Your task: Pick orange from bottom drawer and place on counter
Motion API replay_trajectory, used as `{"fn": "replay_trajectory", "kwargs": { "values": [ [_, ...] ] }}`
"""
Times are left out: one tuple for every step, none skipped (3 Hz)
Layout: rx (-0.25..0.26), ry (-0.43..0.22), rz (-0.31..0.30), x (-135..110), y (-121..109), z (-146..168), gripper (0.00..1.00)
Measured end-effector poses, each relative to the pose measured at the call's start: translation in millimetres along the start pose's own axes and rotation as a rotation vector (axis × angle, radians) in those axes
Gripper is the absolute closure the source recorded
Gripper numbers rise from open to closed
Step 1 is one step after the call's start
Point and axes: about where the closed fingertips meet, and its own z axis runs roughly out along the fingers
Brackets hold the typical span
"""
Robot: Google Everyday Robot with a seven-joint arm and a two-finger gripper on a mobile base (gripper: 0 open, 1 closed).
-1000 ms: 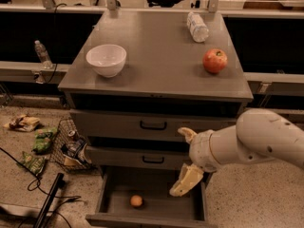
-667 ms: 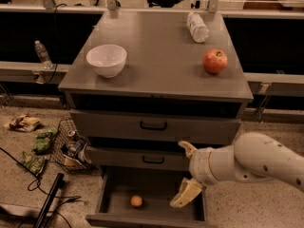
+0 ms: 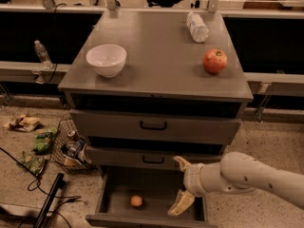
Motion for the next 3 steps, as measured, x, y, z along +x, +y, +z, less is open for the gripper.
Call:
{"fn": "replay_trajectory", "kwargs": {
  "values": [
    [-0.094,0.004,0.029,52.4,-7.5,81.2,0.00],
    [-0.097,-0.005,0.043,50.9,0.4,83.4,0.00],
    [-0.104,-0.007,0.049,54.1,2.7,94.2,0.00]
  ]
}}
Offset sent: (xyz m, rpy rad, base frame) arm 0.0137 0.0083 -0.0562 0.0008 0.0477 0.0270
